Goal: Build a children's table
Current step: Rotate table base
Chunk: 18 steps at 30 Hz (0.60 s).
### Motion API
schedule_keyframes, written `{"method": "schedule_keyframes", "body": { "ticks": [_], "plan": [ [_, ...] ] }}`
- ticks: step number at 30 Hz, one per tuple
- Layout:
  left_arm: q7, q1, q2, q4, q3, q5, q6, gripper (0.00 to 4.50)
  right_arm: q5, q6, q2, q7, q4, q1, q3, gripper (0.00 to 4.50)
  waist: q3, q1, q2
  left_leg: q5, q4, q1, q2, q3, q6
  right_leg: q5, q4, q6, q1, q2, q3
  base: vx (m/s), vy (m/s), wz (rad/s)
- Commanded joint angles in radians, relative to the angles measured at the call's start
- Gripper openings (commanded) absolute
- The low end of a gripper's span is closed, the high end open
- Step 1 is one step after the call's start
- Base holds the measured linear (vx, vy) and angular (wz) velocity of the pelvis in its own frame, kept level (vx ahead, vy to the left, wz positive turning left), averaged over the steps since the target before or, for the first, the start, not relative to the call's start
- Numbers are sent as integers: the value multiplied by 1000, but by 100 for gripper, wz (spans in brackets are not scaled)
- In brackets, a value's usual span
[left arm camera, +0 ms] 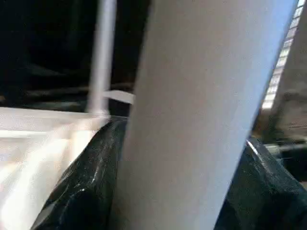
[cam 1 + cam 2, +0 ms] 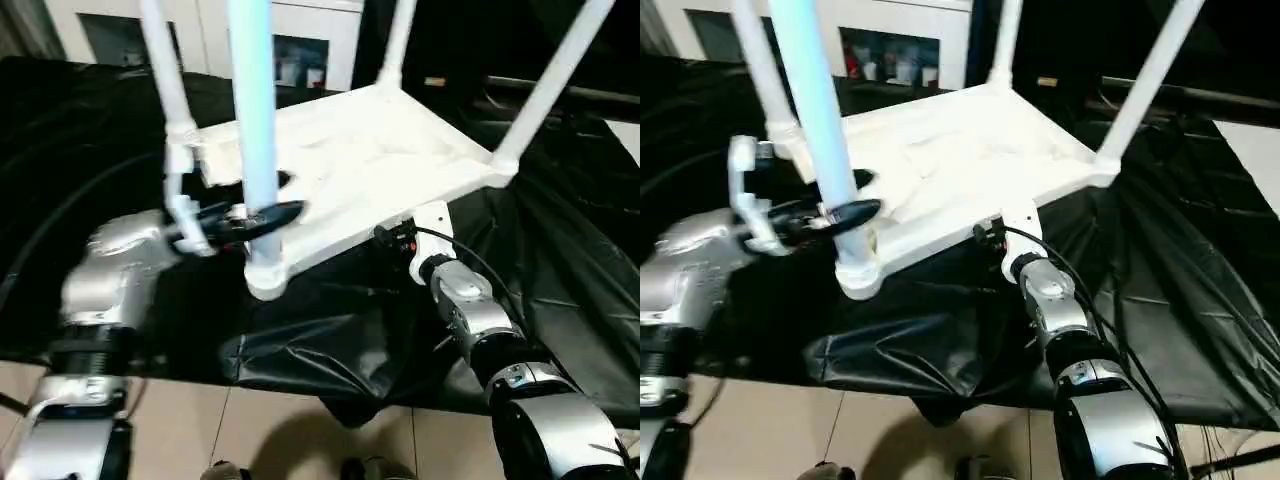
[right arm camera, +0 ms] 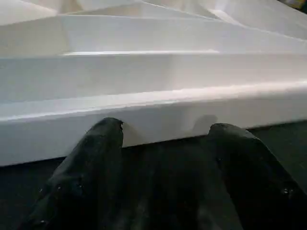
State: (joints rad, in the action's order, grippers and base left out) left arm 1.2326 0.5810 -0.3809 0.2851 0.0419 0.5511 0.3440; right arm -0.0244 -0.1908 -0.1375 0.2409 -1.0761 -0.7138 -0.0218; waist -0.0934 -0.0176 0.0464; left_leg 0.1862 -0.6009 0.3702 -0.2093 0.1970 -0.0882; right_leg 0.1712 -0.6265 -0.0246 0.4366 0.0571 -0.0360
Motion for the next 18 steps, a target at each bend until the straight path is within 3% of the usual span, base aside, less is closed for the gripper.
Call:
{"method": "schedule_keyframes", "body": {
  "ticks": [1, 3, 9, 11, 13, 16, 18],
  "plan": [
    [96, -24, 2, -190, -96, 106, 121, 320, 11, -14, 1, 3, -5, -15, -1, 329, 75, -2, -15, 145, 64, -7, -10, -1, 34, 52, 52, -253, -73, 53, 42, 0, 0, 0],
    [104, -28, 1, -208, -102, 115, 137, 320, 11, -15, 0, 3, -7, -15, -1, 329, 74, 9, -13, 144, 65, -2, -9, -2, 43, 53, 55, -257, -74, 52, 41, 0, 0, 0],
    [89, -60, 48, -334, -186, 127, 156, 320, 13, -22, 1, 0, -11, -11, 1, 329, 71, 23, -11, 164, 63, -3, -11, -1, 53, 91, 62, -257, -73, 52, 42, 0, 0, 0],
    [36, -46, 92, -301, -206, 60, 112, 320, 16, -24, 6, -3, -14, -14, 3, 329, 70, 21, -12, 174, 62, -6, -11, 0, 54, 111, 66, -252, -70, 50, 42, 0, 0, 0],
    [6, -35, 109, -275, -210, 23, 90, 320, 17, -25, 9, -4, -16, -16, 4, 329, 68, 19, -10, 203, 64, -6, -12, -1, 47, 172, 72, -231, -69, 51, 41, 0, 0, 0],
    [-86, 14, 134, -160, -225, -99, -4, 320, 20, -27, 14, -6, -22, -21, 5, 329, 68, 18, -11, 223, 63, -12, -9, -2, 42, 221, 81, -200, -64, 47, 39, 0, 0, 0],
    [-147, 43, 139, -101, -222, -147, -31, 320, 21, -28, 15, -8, -24, -23, 5, 329, 67, 15, -7, 220, 64, -8, -8, -4, 31, 260, 83, -181, -67, 50, 39, 0, 0, 0]
  ]
}}
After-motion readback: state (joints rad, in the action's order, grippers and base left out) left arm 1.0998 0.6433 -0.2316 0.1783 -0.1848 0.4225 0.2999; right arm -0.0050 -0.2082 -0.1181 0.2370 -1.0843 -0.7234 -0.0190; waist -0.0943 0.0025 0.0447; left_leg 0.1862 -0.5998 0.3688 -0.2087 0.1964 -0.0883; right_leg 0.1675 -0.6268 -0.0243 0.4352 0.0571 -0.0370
